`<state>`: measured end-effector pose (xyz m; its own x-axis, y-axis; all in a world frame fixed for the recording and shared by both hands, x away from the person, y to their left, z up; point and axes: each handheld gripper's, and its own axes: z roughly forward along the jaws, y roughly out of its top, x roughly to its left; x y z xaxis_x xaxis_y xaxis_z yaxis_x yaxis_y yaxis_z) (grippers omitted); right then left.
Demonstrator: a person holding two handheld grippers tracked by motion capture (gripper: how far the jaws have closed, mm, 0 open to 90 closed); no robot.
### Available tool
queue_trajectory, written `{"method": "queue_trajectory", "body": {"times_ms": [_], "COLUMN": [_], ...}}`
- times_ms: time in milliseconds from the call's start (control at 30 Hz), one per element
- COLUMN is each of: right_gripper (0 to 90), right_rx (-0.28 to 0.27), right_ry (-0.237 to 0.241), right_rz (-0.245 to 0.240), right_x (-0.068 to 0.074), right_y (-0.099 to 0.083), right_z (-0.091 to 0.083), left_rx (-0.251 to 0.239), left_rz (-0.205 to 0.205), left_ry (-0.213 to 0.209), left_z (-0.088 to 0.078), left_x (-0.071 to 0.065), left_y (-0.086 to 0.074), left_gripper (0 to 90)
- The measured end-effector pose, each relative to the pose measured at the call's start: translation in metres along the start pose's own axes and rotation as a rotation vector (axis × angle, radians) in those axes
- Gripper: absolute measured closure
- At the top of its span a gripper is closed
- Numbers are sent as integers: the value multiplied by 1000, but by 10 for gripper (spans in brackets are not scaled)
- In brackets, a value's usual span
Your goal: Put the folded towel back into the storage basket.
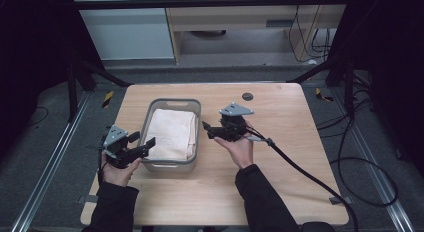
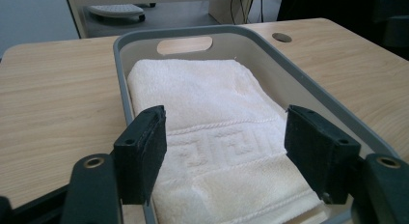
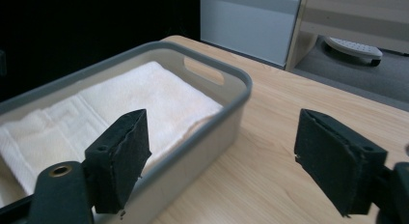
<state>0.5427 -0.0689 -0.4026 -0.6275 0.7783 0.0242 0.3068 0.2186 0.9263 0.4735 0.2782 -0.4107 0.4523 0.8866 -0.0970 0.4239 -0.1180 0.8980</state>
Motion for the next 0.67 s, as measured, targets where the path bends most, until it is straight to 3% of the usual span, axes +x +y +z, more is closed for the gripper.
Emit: {"method": "queue_trajectory", "body": {"times_ms": [400,500,667], "right_gripper": [146,129,129], "right_rx": [6,17,8], "right_ry": [-33,-28,-29], "right_rz": [38,38,77], "right_x": [-37,-48,-61], "right_y": [-43,-60,-78], "right_z": [-58,-76,-96], "left_rx": [-17,-14,-25], "left_rz": [16,36,49], "left_ry": [4,20,43], "left_z": [-13,-21,-29], "left_x": [1,4,10], "left_y": [-15,-23,-34], "left_gripper": [225,213,187]}}
